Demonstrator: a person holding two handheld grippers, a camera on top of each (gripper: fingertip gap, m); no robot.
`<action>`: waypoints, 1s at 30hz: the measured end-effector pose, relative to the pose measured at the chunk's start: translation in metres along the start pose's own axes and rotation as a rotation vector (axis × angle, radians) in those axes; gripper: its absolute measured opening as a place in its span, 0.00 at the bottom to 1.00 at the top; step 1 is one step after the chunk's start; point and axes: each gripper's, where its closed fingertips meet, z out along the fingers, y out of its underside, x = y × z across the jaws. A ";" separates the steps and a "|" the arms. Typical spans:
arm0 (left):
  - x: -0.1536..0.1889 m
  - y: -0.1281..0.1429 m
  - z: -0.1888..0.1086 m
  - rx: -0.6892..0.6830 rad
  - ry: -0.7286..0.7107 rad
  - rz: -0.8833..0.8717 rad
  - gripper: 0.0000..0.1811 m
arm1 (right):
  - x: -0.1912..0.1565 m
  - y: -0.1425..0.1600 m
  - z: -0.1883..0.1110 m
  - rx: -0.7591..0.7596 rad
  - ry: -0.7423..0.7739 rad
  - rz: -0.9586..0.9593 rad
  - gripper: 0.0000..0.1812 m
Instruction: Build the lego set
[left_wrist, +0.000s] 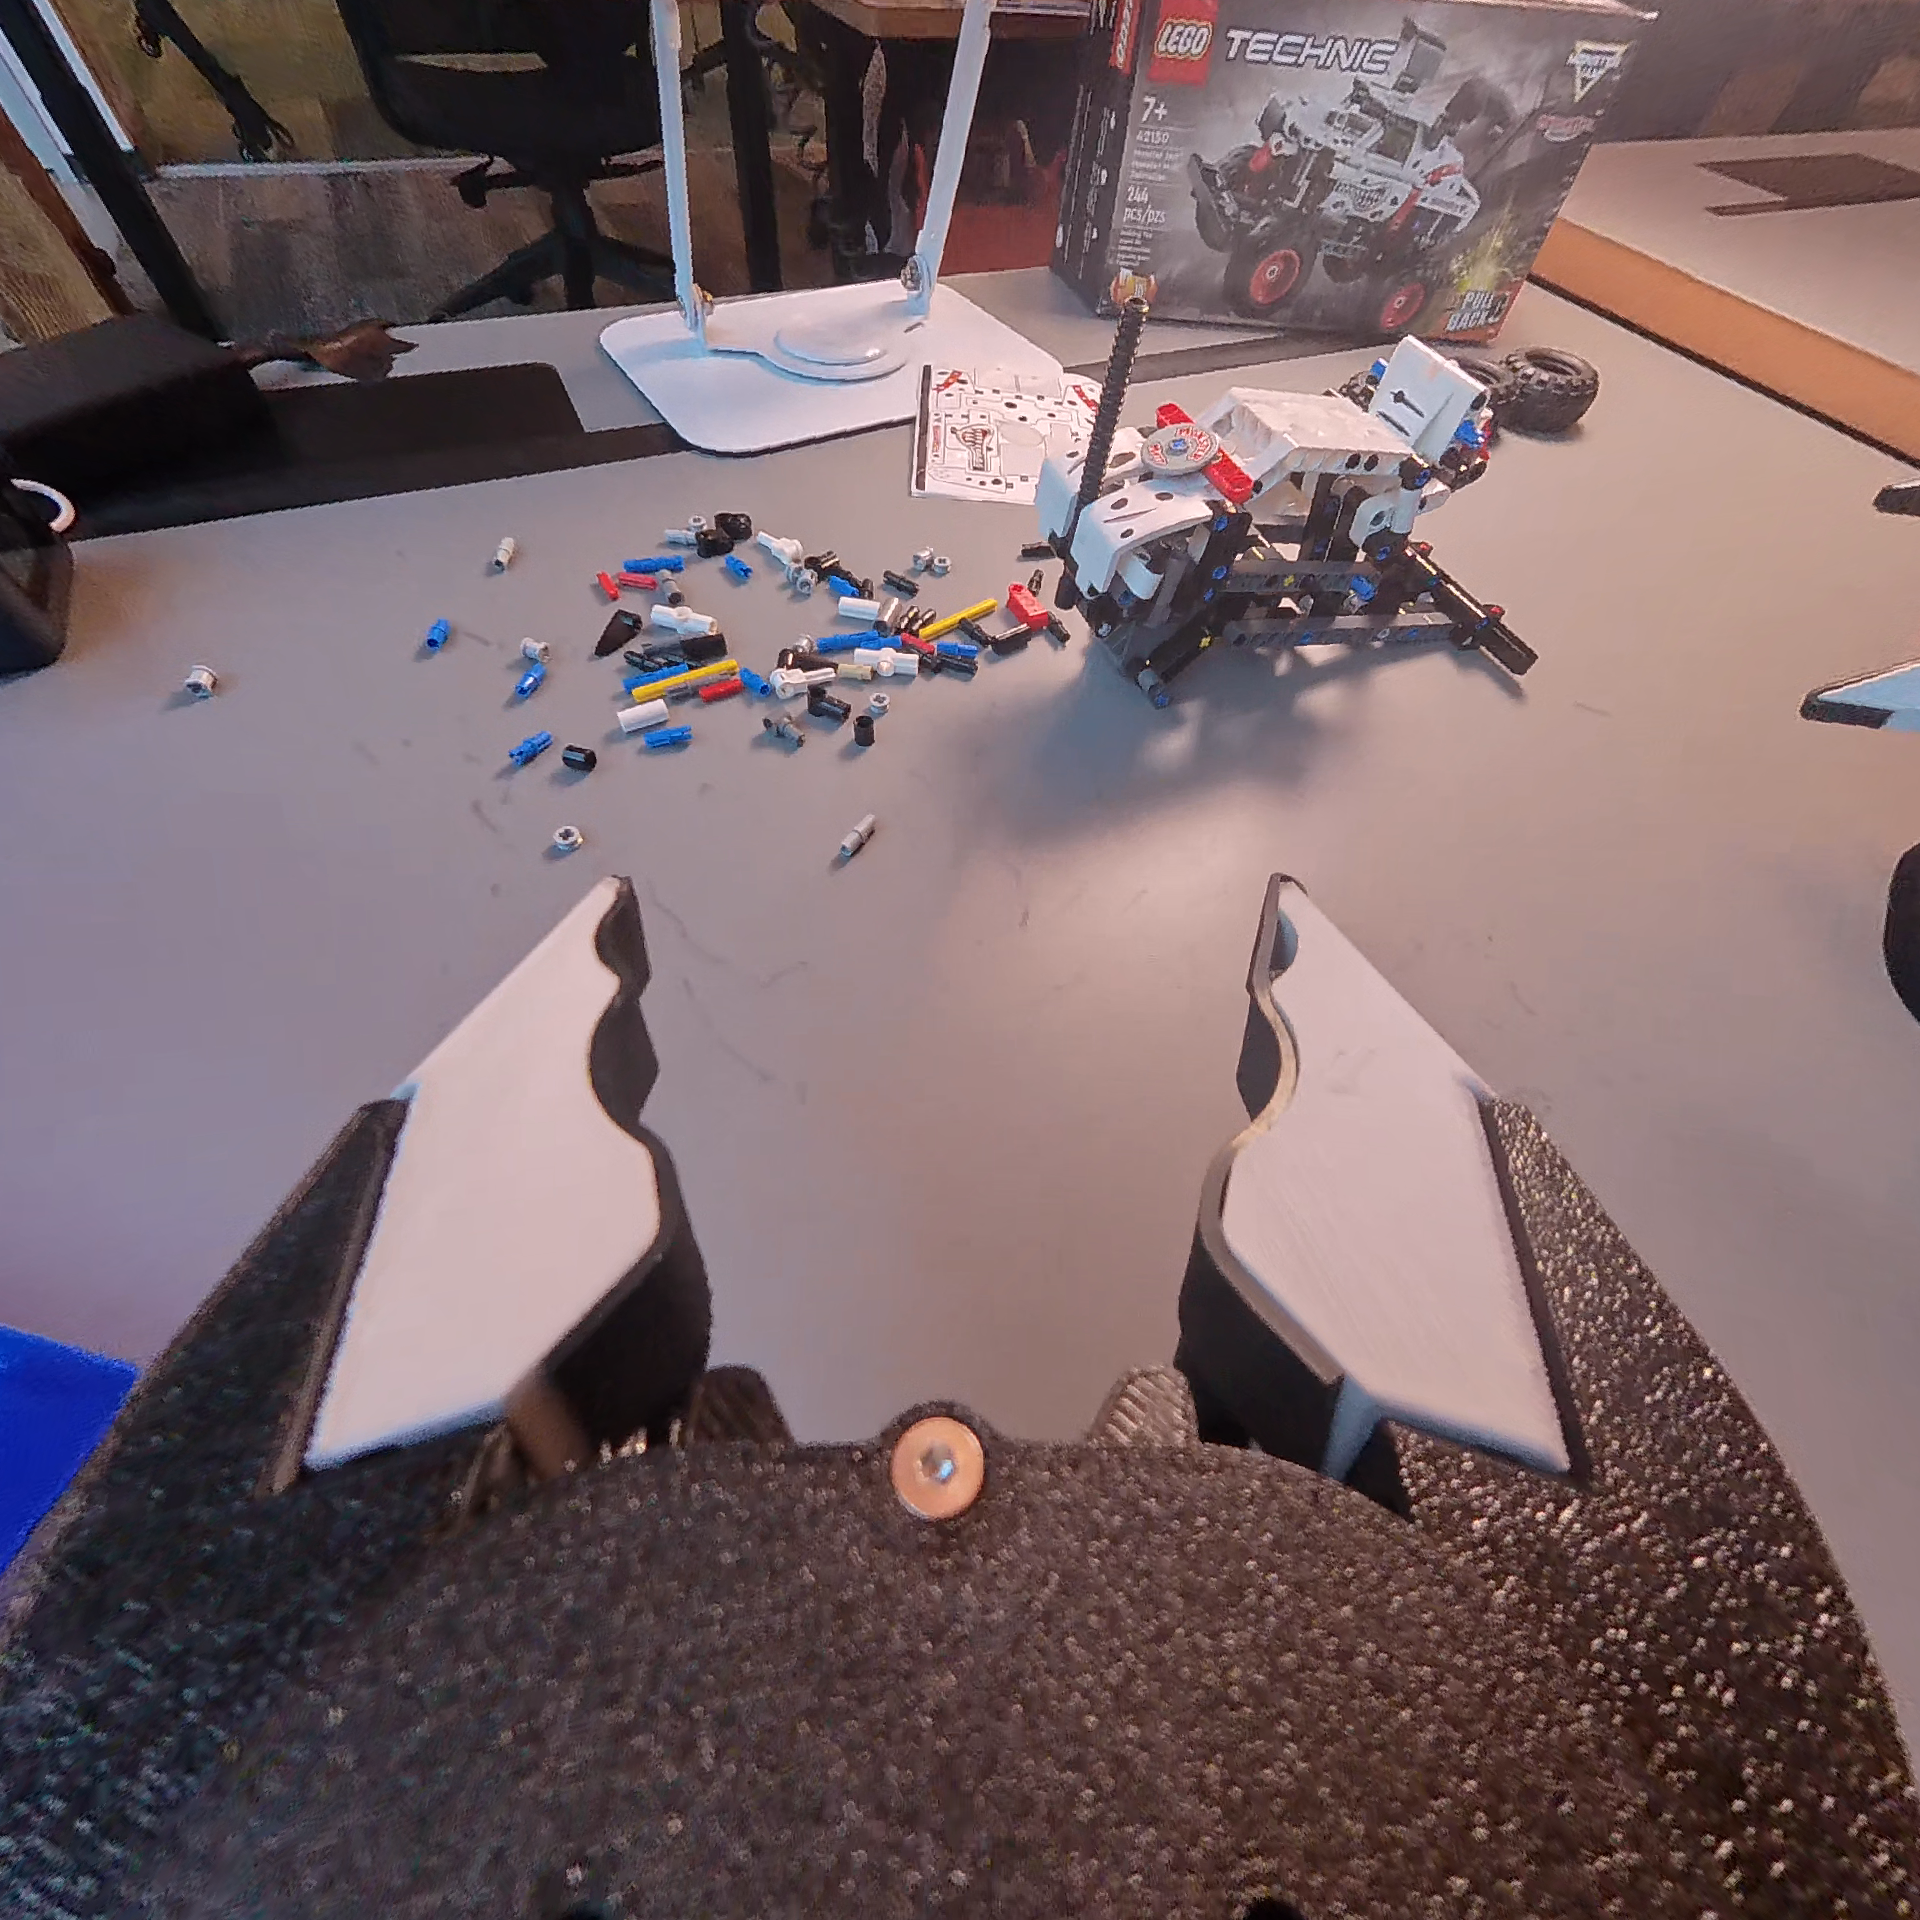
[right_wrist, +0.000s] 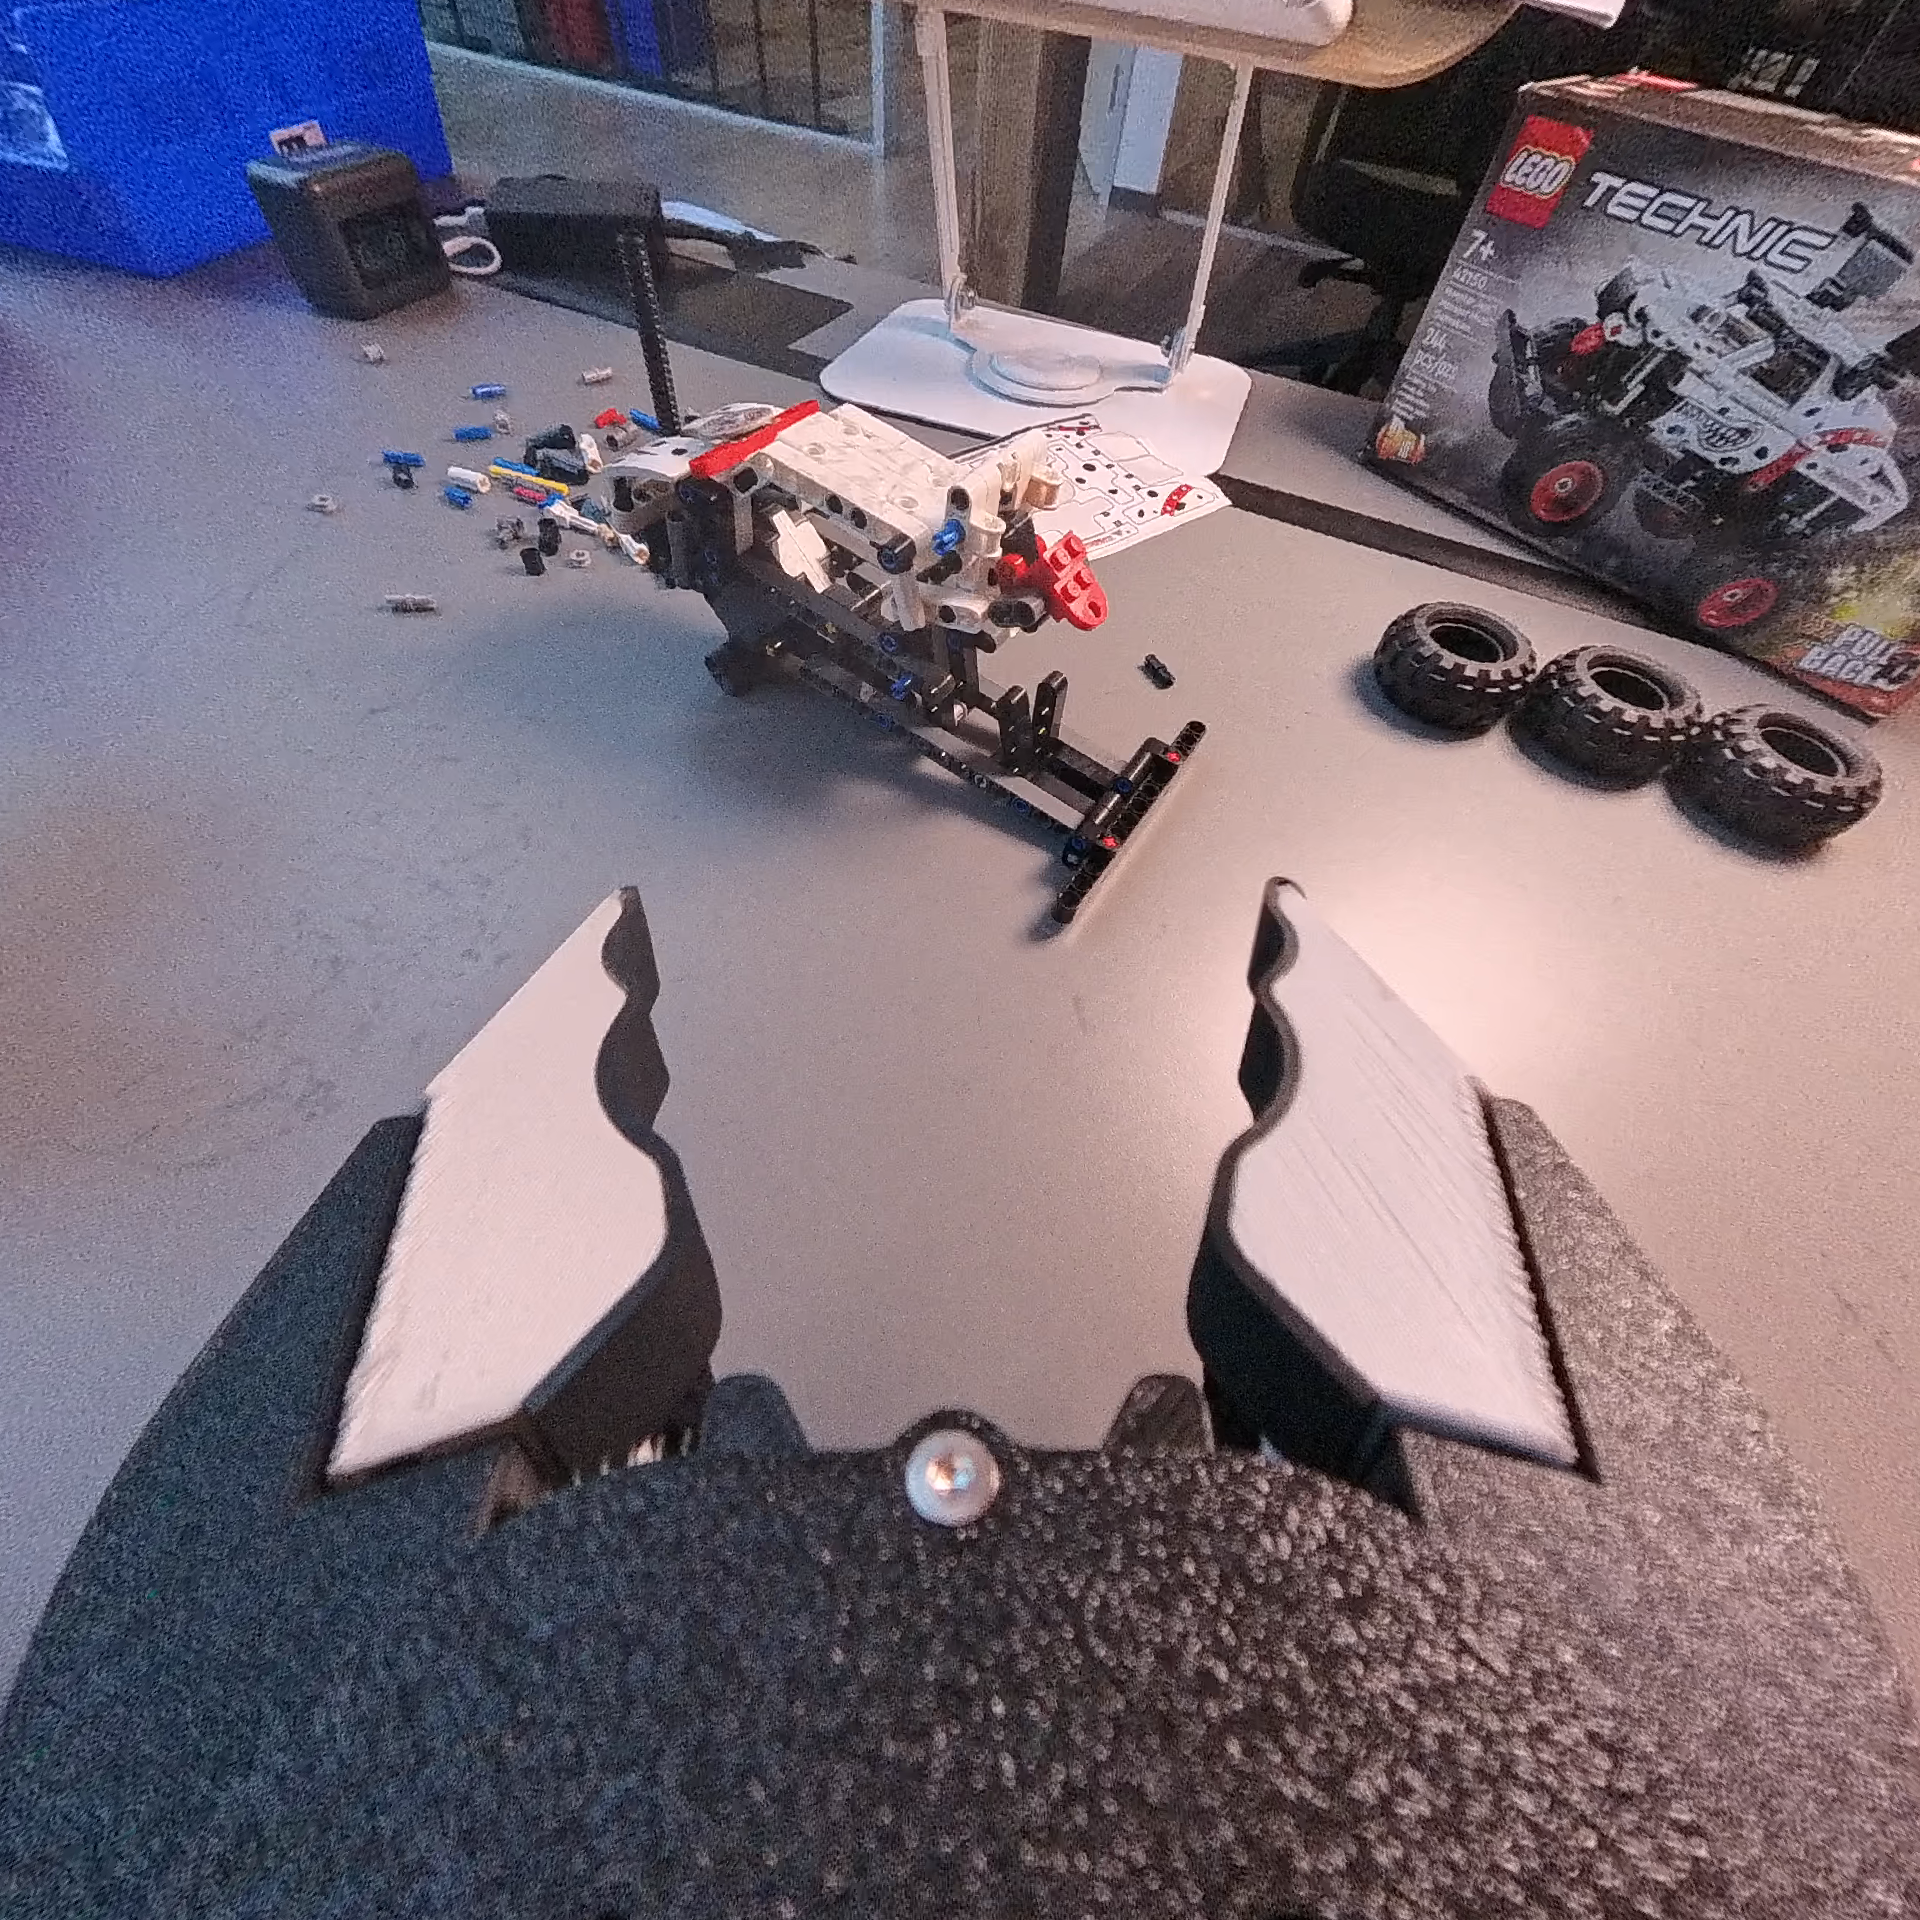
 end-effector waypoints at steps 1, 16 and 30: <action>0.000 0.000 0.001 -0.002 0.001 -0.002 0.63 | 0.000 0.000 0.000 -0.002 -0.005 0.004 0.62; -0.010 -0.007 0.035 -0.040 -0.008 0.004 0.60 | 0.005 -0.001 0.020 -0.066 -0.132 -0.079 0.60; -0.003 -0.038 0.031 -0.001 0.072 0.107 0.57 | -0.008 -0.027 0.142 -0.225 -0.724 -0.381 0.37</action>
